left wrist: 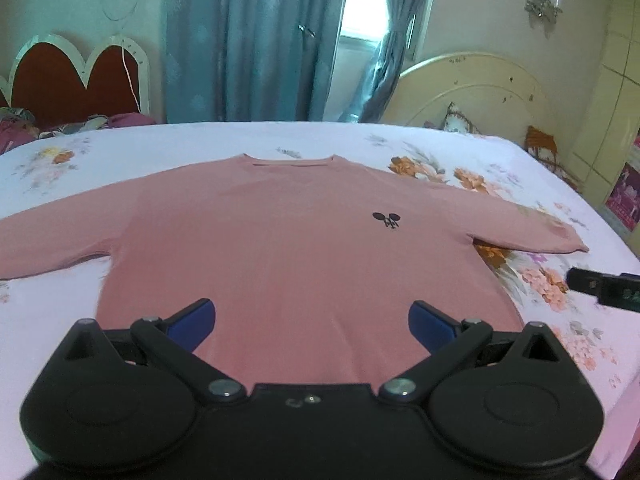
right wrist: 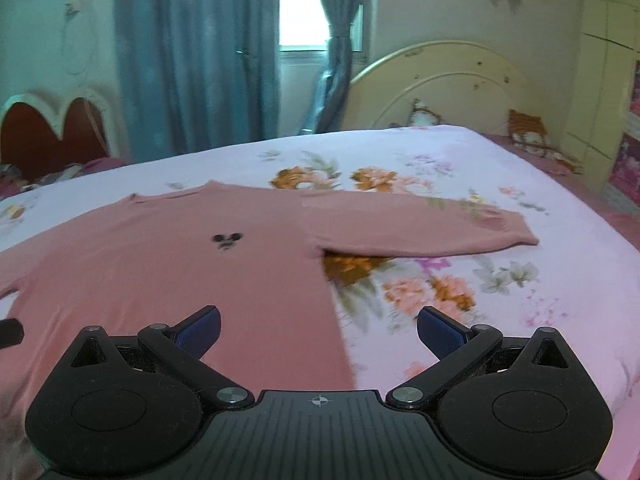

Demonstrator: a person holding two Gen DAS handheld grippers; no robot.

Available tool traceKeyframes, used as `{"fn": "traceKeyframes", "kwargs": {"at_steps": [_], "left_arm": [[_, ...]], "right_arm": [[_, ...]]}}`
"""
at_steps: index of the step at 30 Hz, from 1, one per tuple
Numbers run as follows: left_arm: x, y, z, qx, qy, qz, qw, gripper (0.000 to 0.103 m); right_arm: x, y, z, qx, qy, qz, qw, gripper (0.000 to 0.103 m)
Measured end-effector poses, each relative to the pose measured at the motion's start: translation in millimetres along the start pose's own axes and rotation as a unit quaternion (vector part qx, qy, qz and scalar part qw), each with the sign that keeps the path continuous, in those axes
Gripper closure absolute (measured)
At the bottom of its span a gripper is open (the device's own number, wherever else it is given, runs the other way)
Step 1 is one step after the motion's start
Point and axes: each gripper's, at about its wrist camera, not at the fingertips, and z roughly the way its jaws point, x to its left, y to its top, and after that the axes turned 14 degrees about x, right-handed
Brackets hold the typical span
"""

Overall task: Fold small clothes
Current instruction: 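Move the right tool to the sweatshirt's sleeve cuff and close on it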

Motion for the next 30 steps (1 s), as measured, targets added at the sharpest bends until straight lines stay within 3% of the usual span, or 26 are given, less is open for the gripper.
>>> {"fn": "traceKeyframes", "kwargs": {"at_steps": [7,17,24,25,26,27,28,30], "left_arm": [[-38.2,28.6,35.4,0.009,-0.003,0.015,0.9998,0.0],[-108.8,80.9,92.0,0.021,0.055,-0.005,0.9983,0.0],[-153.2,116.0,128.1,0.029,0.064,-0.004,0.9975,0.0],[-156.9,118.4,131.9,0.03,0.066,-0.002,0.9973,0.0],[-160.3,121.0,136.1,0.032,0.068,0.0,0.9971,0.0],[-162.9,122.4,139.4,0.036,0.07,0.001,0.9969,0.0],[-165.3,124.6,143.4,0.04,0.074,0.001,0.9965,0.0],[-168.4,128.0,149.5,0.045,0.081,0.002,0.9956,0.0]], "right_arm": [[-59.4,27.7,37.3,0.004,-0.029,0.028,0.999,0.0],[-158.8,88.9,121.0,0.013,-0.008,0.046,0.999,0.0],[-267.2,102.7,181.1,0.028,0.018,0.163,0.986,0.001],[-281.1,102.3,185.7,0.027,0.02,0.177,0.984,0.004],[-292.6,101.4,190.8,0.028,0.026,0.19,0.981,0.038],[-305.6,100.8,198.2,0.038,0.027,0.21,0.977,0.055],[-317.0,100.1,204.0,0.045,0.034,0.233,0.971,0.061],[-339.9,96.3,212.3,0.042,0.067,0.274,0.958,0.061]]}}
